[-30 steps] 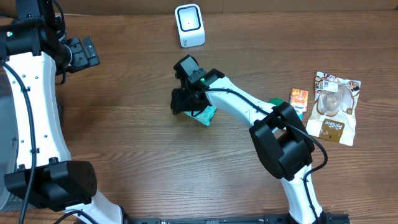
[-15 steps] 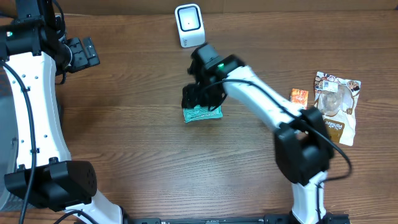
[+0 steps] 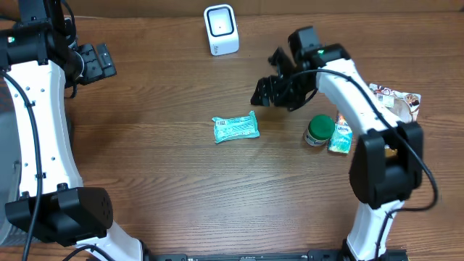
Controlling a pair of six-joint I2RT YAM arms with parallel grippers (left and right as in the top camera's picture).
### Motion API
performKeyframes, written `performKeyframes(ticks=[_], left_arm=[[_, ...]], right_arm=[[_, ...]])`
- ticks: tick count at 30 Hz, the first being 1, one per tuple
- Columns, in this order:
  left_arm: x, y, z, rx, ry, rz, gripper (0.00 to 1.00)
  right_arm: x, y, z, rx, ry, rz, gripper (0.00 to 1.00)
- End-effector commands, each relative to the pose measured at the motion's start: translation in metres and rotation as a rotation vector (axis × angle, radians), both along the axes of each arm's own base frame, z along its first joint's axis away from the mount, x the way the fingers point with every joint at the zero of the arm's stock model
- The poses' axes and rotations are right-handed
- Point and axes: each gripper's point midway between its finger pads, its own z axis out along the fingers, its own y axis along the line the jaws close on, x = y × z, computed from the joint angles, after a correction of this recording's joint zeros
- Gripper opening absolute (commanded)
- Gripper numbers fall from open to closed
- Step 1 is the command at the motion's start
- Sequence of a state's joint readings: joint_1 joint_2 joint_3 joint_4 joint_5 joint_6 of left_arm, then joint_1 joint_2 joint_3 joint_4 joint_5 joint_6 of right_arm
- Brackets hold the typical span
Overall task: Scan the item barcode
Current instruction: 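Grasp the tissue pack with the right gripper and lift it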
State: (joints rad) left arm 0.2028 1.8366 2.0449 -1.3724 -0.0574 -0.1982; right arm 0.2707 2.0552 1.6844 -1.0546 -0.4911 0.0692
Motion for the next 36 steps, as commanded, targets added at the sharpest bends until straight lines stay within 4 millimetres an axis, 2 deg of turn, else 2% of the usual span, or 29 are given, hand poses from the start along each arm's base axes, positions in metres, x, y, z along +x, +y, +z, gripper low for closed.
performKeyframes(ticks=[1, 11, 15, 26, 28, 30, 33, 34, 36], left_arm=[[-0.002, 0.0, 0.014, 0.021, -0.033, -0.019, 0.99], [-0.002, 0.0, 0.014, 0.021, -0.033, -0.019, 0.99], [-0.002, 0.0, 0.014, 0.021, -0.033, -0.019, 1.0], [-0.002, 0.0, 0.014, 0.021, -0.033, -0.019, 1.0], [-0.002, 0.0, 0.014, 0.021, -0.034, -0.019, 1.0], [-0.002, 0.0, 0.014, 0.021, -0.033, -0.019, 0.99], [-0.002, 0.0, 0.014, 0.021, -0.033, -0.019, 1.0], [-0.002, 0.0, 0.014, 0.021, -0.034, -0.019, 1.0], [-0.002, 0.0, 0.014, 0.021, -0.033, -0.019, 0.99]], right_arm=[[-0.014, 0.018, -0.029, 0.026, 0.036, 0.096, 0.77], [-0.012, 0.031, -0.061, 0.062, 0.078, 0.089, 0.76], [-0.019, 0.036, -0.071, 0.072, 0.117, 0.1, 0.66], [-0.045, 0.067, -0.096, 0.045, 0.182, 0.16, 0.55], [-0.046, 0.069, -0.107, 0.022, 0.2, 0.139, 0.48], [-0.045, 0.069, -0.12, 0.018, 0.222, 0.112, 0.31], [-0.042, 0.07, -0.121, 0.022, 0.219, 0.102, 0.1], [-0.042, 0.071, -0.119, 0.029, 0.218, 0.103, 0.06], [-0.041, 0.075, -0.115, 0.059, 0.222, 0.106, 0.04]])
